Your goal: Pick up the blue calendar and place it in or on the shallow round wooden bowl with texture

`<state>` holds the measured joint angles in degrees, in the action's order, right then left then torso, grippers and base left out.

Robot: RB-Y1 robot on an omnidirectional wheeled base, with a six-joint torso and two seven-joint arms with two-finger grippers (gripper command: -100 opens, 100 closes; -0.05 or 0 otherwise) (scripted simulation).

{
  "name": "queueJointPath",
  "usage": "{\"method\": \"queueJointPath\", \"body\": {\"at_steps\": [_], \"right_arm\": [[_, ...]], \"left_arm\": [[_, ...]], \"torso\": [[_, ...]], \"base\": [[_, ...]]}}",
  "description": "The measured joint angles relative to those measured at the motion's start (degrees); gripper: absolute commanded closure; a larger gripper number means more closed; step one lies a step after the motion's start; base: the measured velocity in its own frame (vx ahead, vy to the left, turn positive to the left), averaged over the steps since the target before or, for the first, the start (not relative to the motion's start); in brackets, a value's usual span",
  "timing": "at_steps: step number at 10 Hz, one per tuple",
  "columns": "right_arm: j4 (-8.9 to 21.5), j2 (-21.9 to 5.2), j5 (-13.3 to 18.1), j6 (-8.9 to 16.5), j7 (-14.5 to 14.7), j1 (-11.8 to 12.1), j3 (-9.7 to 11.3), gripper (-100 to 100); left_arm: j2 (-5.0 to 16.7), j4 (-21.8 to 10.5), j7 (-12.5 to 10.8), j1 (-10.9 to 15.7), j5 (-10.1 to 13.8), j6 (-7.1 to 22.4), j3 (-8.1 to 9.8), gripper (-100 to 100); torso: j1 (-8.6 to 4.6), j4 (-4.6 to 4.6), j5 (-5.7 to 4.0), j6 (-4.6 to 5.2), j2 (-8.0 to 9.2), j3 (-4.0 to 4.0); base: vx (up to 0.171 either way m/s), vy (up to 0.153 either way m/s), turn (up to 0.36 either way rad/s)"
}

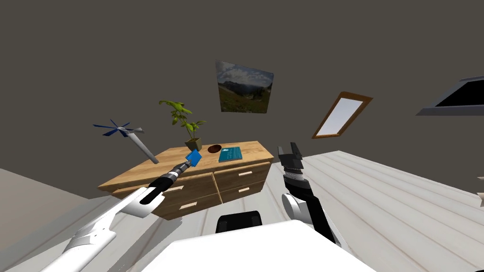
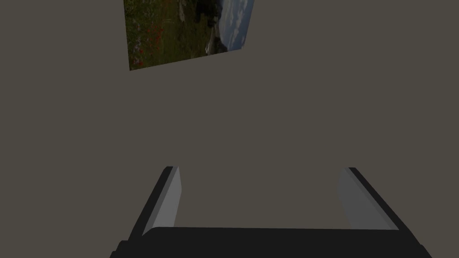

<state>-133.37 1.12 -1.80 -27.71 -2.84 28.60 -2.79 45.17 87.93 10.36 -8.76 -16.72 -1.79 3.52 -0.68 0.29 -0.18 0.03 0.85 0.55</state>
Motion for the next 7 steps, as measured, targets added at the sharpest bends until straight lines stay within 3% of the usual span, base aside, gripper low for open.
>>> {"method": "queueJointPath", "body": {"at_steps": [1,2,4,7], "right_arm": [[0.0,0.0,0.0,0.0,0.0,0.0,0.0,0],[0.0,0.0,0.0,0.0,0.0,0.0,0.0,0],[0.0,0.0,0.0,0.0,0.0,0.0,0.0,0],[0.0,0.0,0.0,0.0,0.0,0.0,0.0,0]], "left_arm": [[0.3,-1.8,-0.1,1.7,1.0,-0.8,0.34,100],[1.5,-2.0,-0.6,2.3,2.4,-0.8,0.76,100],[1.7,-3.1,-0.6,4.5,3.5,0.0,1.43,100],[2.5,-4.6,-0.4,5.7,3.3,2.4,2.98,100]], "torso": [[-0.03,0.00,-0.02,0.02,-0.10,-0.05],[0.02,0.04,-0.04,0.01,-0.12,-0.04],[0.15,0.00,0.02,0.07,-0.31,-0.14],[0.50,-0.11,0.09,0.11,-0.90,-0.47]], "base": [[-0.156,-0.123,-0.071],[-0.133,-0.092,-0.067],[-0.079,-0.086,-0.149],[0.043,-0.011,-0.259]]}}
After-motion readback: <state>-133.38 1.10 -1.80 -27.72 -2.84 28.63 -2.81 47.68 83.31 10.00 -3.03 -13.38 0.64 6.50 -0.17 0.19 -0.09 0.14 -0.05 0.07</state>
